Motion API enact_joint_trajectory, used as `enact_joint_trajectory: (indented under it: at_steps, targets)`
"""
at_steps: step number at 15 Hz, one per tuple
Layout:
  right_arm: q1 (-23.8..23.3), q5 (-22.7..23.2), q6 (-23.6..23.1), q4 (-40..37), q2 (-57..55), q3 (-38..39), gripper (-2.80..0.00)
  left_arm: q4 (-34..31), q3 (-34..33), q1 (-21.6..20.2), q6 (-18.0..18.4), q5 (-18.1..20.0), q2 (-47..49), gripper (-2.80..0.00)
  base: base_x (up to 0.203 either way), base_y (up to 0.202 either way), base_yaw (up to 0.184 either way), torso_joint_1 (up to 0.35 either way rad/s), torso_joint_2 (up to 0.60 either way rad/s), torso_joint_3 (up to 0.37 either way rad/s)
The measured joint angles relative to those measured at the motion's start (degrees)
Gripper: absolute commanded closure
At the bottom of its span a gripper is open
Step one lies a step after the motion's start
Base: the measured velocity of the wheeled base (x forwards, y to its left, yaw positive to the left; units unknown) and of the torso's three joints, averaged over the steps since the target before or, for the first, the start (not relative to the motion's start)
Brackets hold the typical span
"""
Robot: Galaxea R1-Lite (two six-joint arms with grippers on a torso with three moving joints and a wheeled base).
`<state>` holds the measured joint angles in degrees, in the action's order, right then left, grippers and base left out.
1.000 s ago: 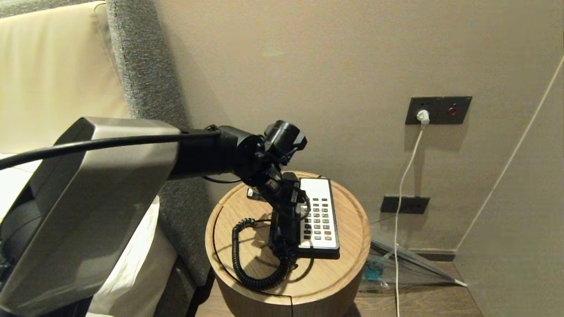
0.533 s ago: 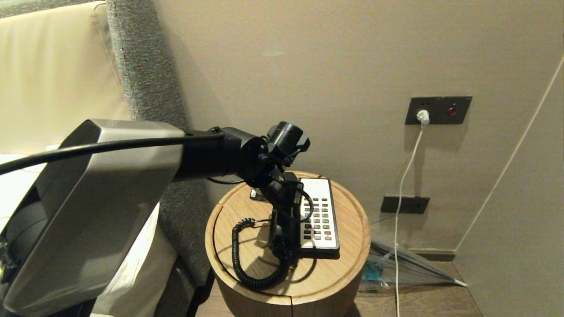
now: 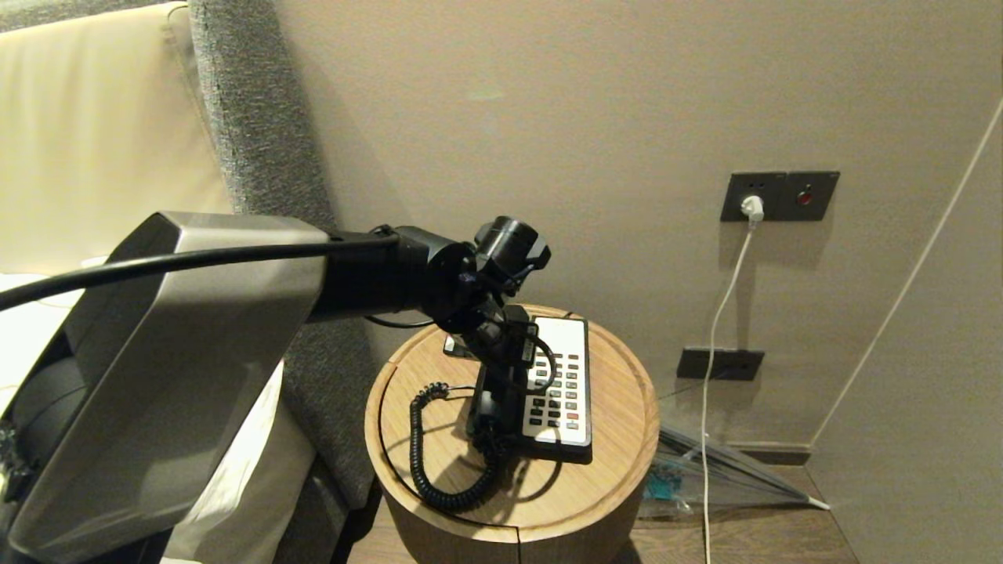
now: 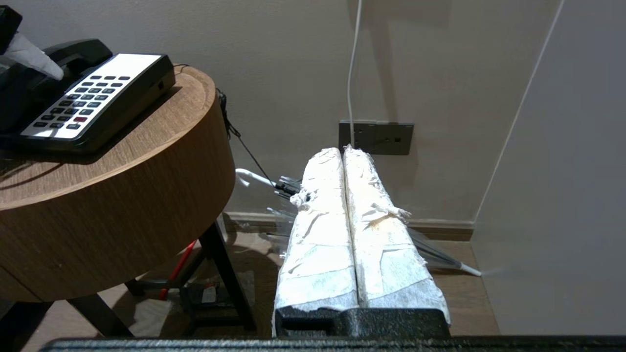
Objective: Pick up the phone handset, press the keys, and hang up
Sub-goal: Pick up the desk phone handset
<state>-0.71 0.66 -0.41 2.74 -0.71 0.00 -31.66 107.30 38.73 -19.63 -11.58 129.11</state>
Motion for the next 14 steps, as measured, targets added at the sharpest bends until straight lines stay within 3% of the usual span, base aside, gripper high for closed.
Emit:
enact_joint_trajectory:
  at_steps: [14]
  targets:
    - [0.00,0.01,0.00,-0.01,0.00,0.00,0.00,-1.28,-0.30,-0.62,-1.69,-0.66,-5.48,0.00,0.000,0.000,0.000,0.000,0.00,0.000]
